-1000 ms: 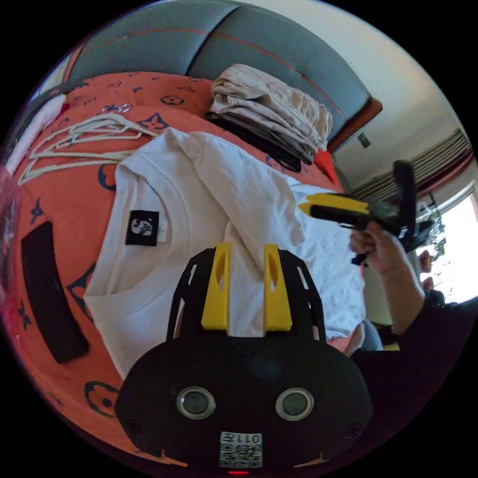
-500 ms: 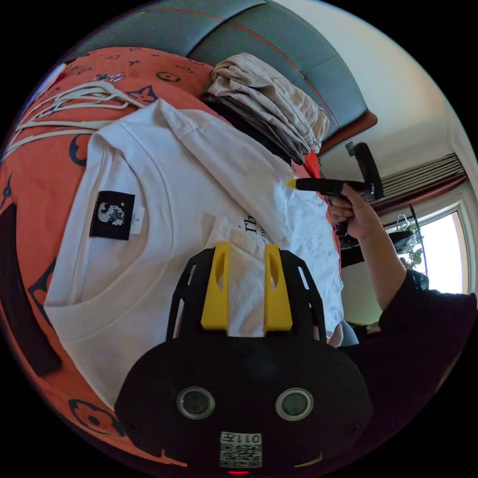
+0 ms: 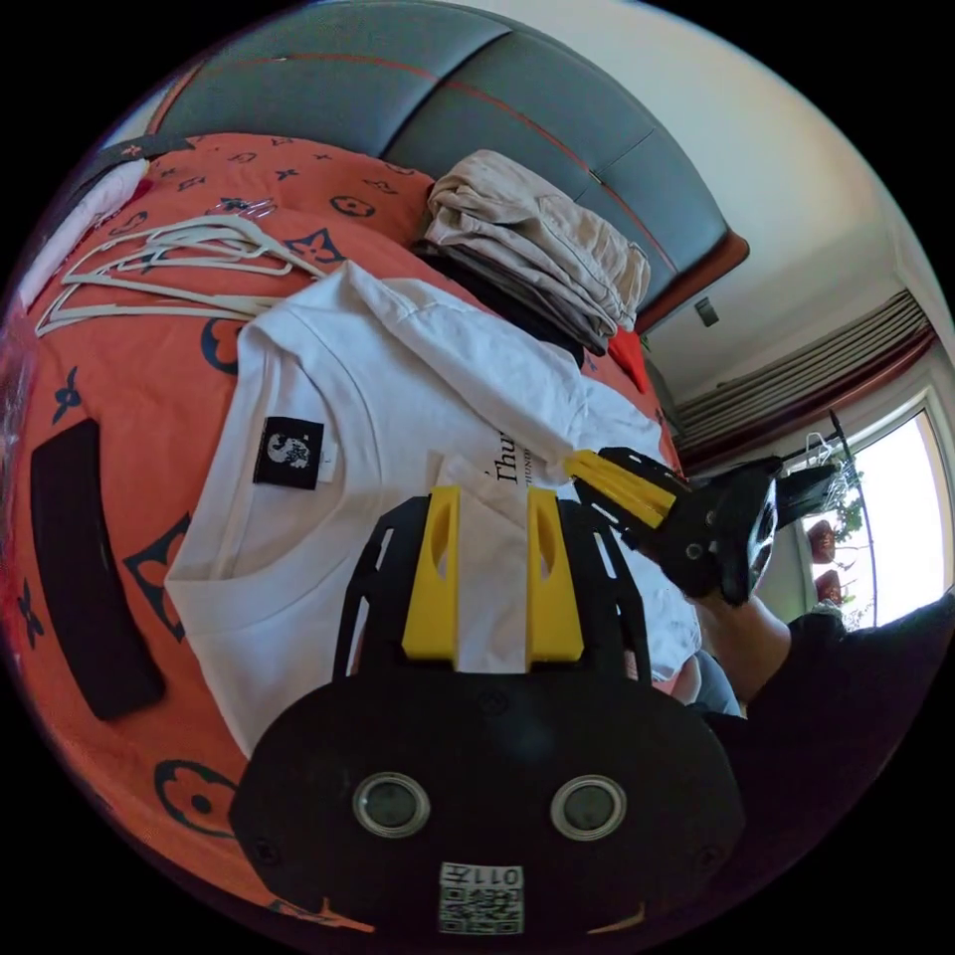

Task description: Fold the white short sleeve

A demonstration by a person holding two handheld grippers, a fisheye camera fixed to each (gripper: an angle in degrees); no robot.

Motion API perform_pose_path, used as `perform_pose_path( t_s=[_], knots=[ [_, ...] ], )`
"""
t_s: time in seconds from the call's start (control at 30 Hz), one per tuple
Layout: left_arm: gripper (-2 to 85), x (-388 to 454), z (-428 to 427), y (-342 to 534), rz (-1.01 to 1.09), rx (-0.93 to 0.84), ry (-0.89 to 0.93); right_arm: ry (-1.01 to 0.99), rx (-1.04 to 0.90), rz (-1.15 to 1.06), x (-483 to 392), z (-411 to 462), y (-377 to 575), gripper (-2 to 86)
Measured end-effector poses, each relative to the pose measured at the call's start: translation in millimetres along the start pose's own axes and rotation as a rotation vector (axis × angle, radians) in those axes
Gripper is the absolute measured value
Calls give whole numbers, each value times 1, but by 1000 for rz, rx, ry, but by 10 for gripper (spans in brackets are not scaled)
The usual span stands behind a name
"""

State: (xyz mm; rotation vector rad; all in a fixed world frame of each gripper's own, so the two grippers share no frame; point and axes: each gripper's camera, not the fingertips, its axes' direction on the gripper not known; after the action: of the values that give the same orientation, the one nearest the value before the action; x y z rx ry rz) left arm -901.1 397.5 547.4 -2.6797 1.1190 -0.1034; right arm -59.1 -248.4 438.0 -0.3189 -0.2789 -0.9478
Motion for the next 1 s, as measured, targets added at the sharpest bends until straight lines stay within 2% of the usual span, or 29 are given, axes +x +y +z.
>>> perform_pose_path(
  t_s=[0.07,0.13,0.23,0.3,0.37,0.4,0.43,0.47,0.53,0.63,0.73,0.83,1.0],
  knots=[
    [88,-3,-4,-1,-10,20,4,-247,27,68,34,-15,-2,23],
    [88,-9,-11,-1,-33,70,19,-630,231,231,89,-42,2,21],
    [88,-16,-28,1,-59,147,33,-1018,458,344,131,-48,12,27],
    [87,-22,-37,4,-80,176,36,-994,410,340,128,-32,12,39],
    [88,-30,-43,7,-113,197,31,-983,206,281,108,-1,9,103],
    [89,-35,-46,9,-131,202,26,-1060,67,213,93,18,10,141],
    [90,-38,-48,10,-141,206,22,-1096,30,191,87,25,18,162],
    [91,-38,-49,10,-143,210,22,-1078,47,209,88,25,24,160],
    [92,-35,-53,8,-127,225,19,-940,159,407,113,28,57,147],
    [97,-28,-44,2,-94,180,27,-917,154,609,144,62,85,122],
    [109,-26,-20,-6,-58,61,142,-1075,164,695,159,106,92,111],
    [137,-32,5,-7,-83,-33,274,-1078,223,704,160,128,88,113],
    [152,-44,14,-3,-156,-17,393,-1105,235,694,149,150,80,96]
  ],
)
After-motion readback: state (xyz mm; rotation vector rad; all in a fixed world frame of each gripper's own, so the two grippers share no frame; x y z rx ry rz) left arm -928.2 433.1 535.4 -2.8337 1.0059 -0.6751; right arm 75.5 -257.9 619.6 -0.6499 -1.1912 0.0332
